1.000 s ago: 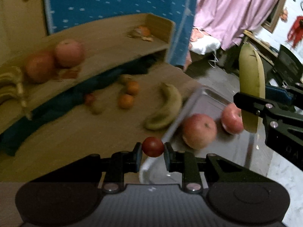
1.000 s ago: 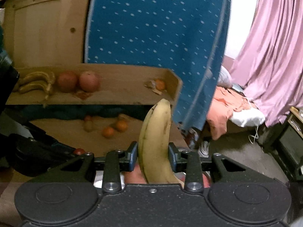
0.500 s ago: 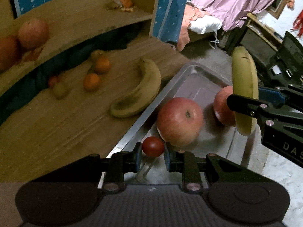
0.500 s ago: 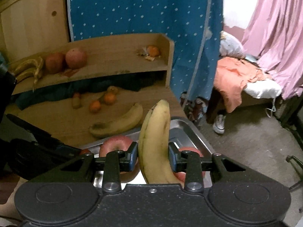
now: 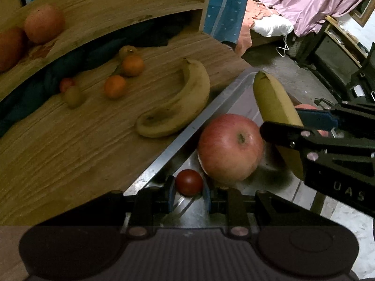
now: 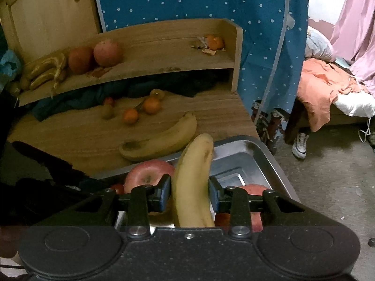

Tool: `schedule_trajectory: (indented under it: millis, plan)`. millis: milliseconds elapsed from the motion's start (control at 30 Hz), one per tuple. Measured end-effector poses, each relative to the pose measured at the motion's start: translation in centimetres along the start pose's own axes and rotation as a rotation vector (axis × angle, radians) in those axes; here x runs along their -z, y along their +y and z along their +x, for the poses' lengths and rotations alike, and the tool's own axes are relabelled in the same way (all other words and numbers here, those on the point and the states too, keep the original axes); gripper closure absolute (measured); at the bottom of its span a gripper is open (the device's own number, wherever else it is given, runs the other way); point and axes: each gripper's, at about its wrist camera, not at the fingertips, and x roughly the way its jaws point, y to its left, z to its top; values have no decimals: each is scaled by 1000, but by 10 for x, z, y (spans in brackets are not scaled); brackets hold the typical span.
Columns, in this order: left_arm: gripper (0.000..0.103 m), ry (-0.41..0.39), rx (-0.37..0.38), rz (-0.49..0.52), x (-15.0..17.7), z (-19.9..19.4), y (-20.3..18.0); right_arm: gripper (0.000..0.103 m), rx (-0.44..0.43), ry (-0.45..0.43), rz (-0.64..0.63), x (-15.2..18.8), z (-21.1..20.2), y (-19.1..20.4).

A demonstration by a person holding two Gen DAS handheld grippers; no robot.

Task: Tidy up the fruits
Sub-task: 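Carry the banana and the small red fruit over the tray beside the apples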

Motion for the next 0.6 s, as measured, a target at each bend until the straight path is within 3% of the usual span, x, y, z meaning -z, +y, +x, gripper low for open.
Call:
schedule_trajectory:
  millis: [300, 367, 600]
  plan:
    - [70, 2, -22, -21, 1, -3, -2, 65, -28, -2, -6, -1, 1, -5]
    - [61, 5, -29, -26, 2, -3, -2, 65, -30, -3, -8, -1, 1, -5]
    - [49, -9, -46, -26, 4, -13, -2, 64, -32, -18, -13, -2, -1, -3]
